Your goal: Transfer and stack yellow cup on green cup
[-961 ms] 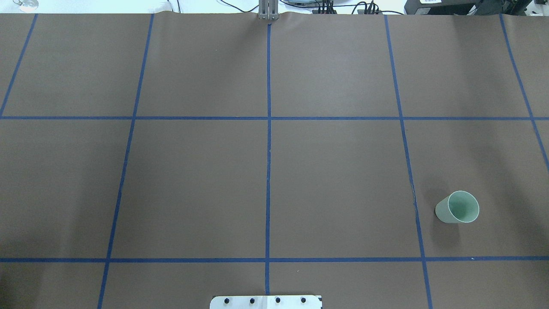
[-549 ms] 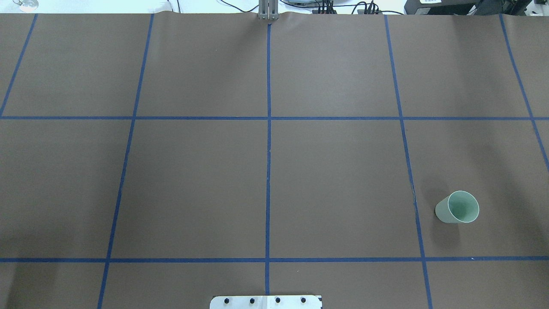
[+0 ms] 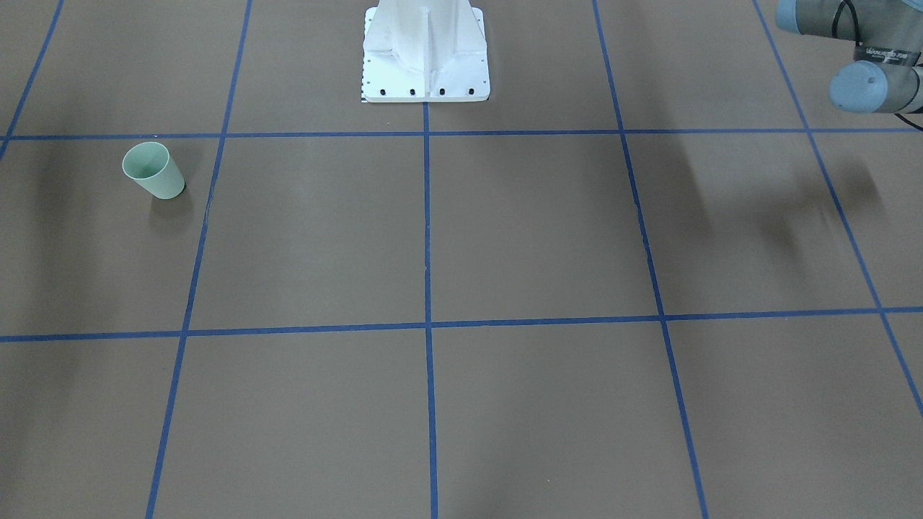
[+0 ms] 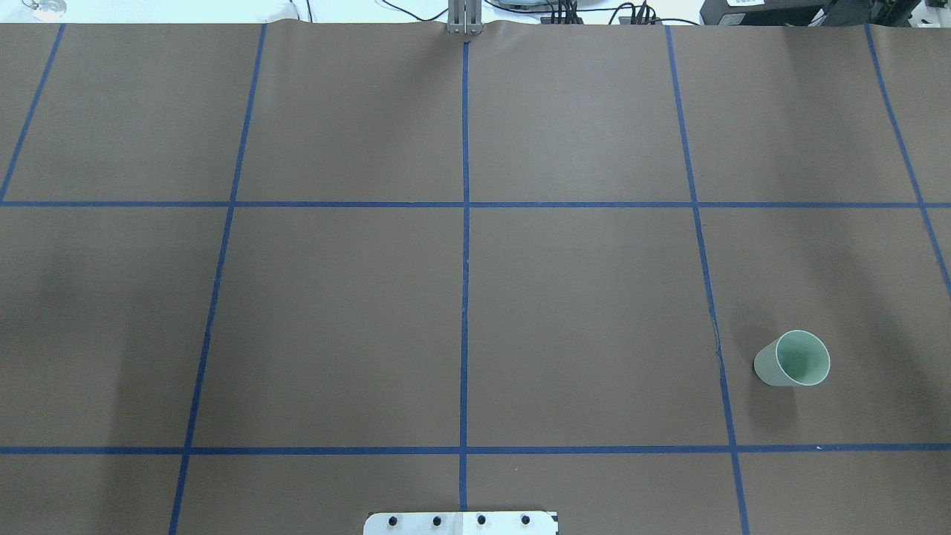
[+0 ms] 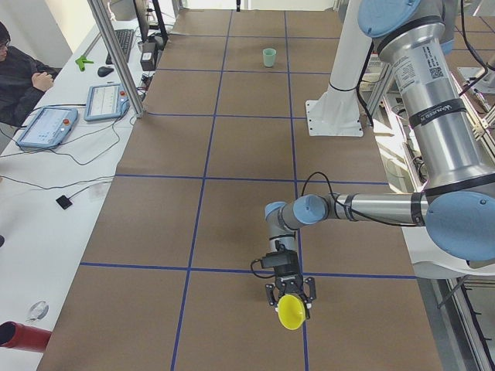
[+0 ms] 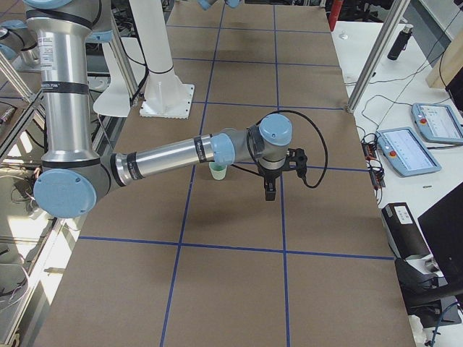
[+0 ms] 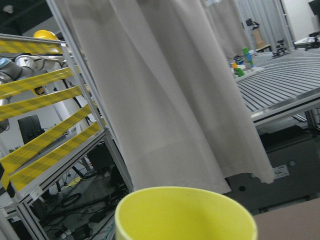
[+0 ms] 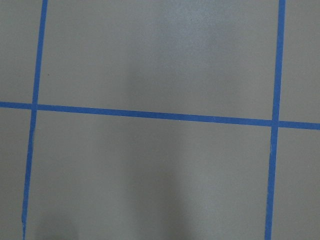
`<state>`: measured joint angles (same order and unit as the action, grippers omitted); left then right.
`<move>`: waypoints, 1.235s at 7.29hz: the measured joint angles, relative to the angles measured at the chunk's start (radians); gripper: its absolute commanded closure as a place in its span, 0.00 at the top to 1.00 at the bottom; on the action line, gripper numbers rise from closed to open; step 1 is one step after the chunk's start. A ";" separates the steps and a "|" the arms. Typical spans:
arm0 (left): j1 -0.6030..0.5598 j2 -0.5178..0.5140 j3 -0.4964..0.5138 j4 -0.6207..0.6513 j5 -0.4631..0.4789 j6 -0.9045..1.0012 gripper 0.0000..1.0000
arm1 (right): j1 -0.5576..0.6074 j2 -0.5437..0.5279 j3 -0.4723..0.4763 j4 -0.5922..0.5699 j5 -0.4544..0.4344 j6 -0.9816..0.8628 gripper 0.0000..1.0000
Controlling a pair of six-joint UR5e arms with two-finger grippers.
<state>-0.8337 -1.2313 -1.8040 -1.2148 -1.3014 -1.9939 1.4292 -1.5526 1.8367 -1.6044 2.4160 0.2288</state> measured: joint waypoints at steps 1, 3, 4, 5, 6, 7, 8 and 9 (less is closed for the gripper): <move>-0.088 -0.074 -0.001 0.003 0.041 0.129 0.25 | 0.000 0.006 0.000 0.000 0.000 0.006 1.00; -0.210 -0.241 0.004 0.003 0.079 0.370 0.25 | 0.000 0.019 0.000 -0.002 -0.001 0.009 1.00; -0.246 -0.347 0.016 0.001 0.089 0.474 0.24 | 0.000 0.032 0.001 -0.002 -0.003 0.009 1.00; -0.265 -0.464 0.043 -0.004 0.093 0.544 0.22 | 0.000 0.058 0.002 -0.002 -0.005 0.009 1.00; -0.271 -0.572 0.084 -0.019 0.094 0.575 0.22 | 0.000 0.089 0.003 -0.002 -0.007 0.009 1.00; -0.271 -0.664 0.137 -0.080 0.093 0.585 0.22 | 0.000 0.106 0.001 -0.001 -0.008 0.010 1.00; -0.268 -0.726 0.192 -0.208 0.090 0.591 0.14 | 0.000 0.109 -0.005 0.003 -0.007 0.013 1.00; -0.250 -0.763 0.232 -0.352 0.085 0.615 0.13 | -0.001 0.112 -0.010 0.008 -0.004 0.016 1.00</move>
<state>-1.0839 -1.9940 -1.5722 -1.5665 -1.2163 -1.3794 1.4279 -1.4407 1.8264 -1.5969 2.4117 0.2446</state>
